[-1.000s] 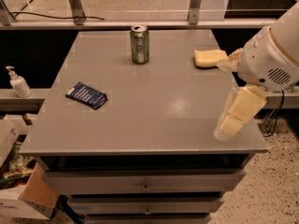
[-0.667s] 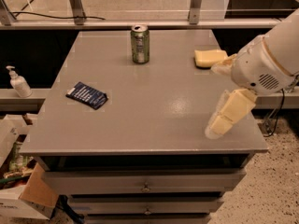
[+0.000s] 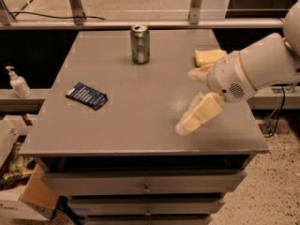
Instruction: Move rxbar blueberry near sponge
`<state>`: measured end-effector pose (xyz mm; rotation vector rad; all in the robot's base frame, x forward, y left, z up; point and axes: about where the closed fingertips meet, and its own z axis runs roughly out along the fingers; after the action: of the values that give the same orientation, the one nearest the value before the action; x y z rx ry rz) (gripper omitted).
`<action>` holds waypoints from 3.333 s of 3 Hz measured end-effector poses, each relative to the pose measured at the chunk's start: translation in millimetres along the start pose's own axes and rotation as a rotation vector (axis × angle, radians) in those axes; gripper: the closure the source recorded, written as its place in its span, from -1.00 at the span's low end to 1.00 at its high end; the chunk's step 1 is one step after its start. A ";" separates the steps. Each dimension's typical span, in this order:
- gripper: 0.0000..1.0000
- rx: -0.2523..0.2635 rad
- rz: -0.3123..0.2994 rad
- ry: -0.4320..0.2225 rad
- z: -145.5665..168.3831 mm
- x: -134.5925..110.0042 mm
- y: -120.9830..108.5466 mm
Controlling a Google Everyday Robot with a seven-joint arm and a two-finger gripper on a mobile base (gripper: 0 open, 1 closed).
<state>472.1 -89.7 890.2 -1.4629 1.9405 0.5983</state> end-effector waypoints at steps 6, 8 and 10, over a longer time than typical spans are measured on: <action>-1.00 -0.125 -0.006 -0.404 93.7 -87.5 36.5; -1.00 -0.052 0.045 -0.478 123.7 -96.0 25.3; -1.00 0.025 0.094 -0.449 165.8 -110.5 7.4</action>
Offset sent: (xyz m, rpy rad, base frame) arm 0.0160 0.1063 -0.0013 0.3648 -0.0315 0.0434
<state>520.5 100.1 853.1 -1.1085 1.6584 0.8597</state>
